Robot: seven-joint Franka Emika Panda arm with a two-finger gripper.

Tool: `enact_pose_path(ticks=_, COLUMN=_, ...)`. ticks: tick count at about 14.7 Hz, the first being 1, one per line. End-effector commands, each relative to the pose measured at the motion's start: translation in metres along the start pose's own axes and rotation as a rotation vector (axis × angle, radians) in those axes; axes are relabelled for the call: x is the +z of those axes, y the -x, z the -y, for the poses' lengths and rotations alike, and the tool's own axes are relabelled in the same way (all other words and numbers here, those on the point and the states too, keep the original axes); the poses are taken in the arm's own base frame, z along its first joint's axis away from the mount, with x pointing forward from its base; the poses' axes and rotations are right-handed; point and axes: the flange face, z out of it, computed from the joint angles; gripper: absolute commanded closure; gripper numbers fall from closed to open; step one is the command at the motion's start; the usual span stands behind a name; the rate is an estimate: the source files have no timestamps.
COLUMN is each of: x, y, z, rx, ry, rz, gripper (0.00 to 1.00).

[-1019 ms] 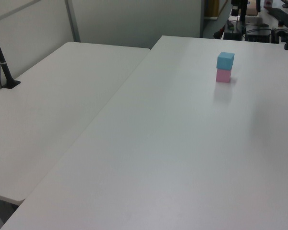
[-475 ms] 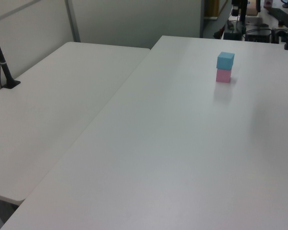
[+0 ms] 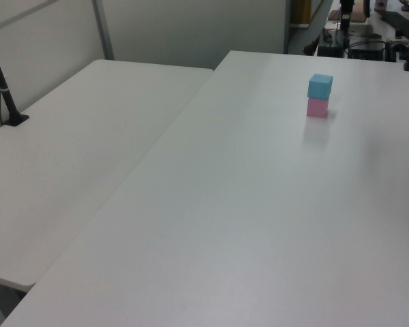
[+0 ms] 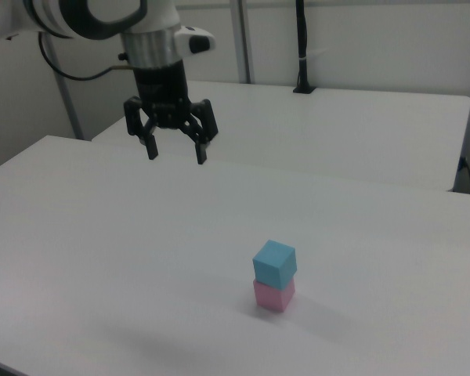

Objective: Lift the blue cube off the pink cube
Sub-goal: 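Move the gripper from rest toward the stacked blue and pink cubes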

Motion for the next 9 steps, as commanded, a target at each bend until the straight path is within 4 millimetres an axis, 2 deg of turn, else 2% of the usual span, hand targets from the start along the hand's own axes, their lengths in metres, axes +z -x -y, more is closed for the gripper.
enact_pose_path(ticks=1, x=0.028, y=0.011, z=-0.047, rx=0.073, ry=-0.002, rz=0.025, gripper=0.0)
enact_pose_path(ticks=3, x=0.047, y=0.012, z=-0.076, rx=0.128, ry=0.003, rz=-0.008, gripper=0.0)
enact_pose_path(ticks=5, x=0.07, y=0.009, z=-0.094, rx=0.18, ry=-0.001, rz=-0.037, gripper=0.0)
enact_pose_path(ticks=9, x=0.121, y=-0.016, z=-0.109, rx=0.24, ry=-0.002, rz=-0.067, gripper=0.0)
